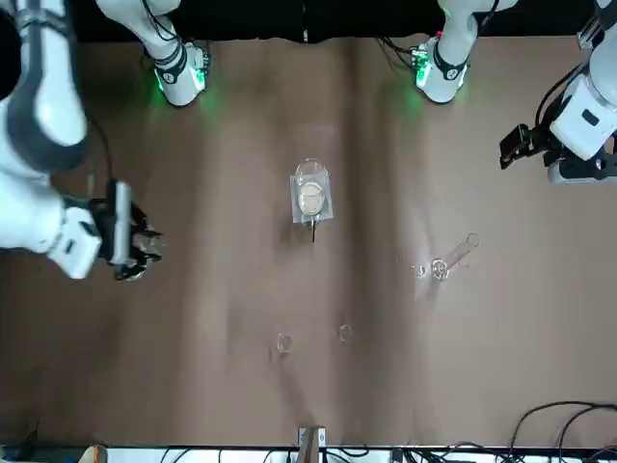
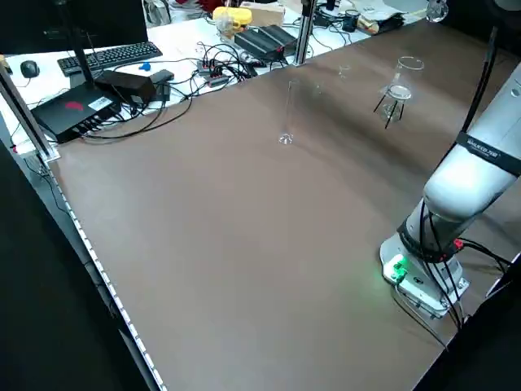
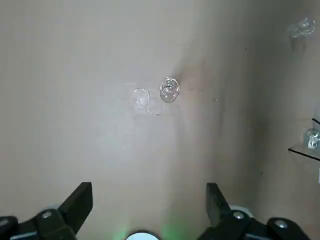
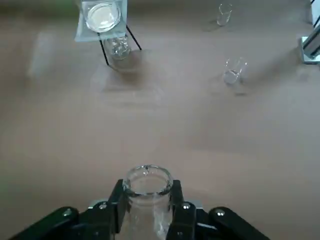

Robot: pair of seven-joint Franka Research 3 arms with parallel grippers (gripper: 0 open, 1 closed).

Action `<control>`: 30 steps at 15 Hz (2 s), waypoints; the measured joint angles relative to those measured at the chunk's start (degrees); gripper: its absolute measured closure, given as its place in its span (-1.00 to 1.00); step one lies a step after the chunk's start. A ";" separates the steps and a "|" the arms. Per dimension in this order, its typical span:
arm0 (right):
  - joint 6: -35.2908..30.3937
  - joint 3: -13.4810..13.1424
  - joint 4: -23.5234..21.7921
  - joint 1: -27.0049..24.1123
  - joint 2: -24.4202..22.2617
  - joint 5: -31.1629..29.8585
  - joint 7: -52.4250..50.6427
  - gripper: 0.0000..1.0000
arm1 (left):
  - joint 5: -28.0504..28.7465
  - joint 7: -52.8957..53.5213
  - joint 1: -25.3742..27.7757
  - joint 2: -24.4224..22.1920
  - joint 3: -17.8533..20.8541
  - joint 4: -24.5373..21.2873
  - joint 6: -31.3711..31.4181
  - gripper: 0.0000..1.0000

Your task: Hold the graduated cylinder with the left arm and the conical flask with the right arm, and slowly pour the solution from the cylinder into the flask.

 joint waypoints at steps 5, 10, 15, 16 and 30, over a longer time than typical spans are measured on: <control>-4.39 0.00 -5.17 -13.09 1.03 10.65 -14.23 0.22 | 0.03 0.04 0.19 0.00 0.03 -0.03 0.69 -1.00; -7.98 0.05 -10.40 -20.70 5.07 18.60 -22.62 0.22 | 0.03 0.04 0.21 0.12 0.04 -0.18 0.76 -1.00; -13.24 0.05 -14.32 -27.61 10.75 25.43 -34.51 0.22 | 0.03 0.02 0.15 0.12 0.02 -0.15 1.02 -1.00; -14.48 0.05 -14.41 -28.76 12.25 26.57 -36.56 0.22 | 0.03 0.02 0.17 0.12 0.03 -0.13 1.02 -1.00; -18.61 0.09 -14.57 -35.46 23.09 28.06 -50.00 0.22 | 0.53 0.02 0.16 0.10 0.02 0.00 1.03 -1.00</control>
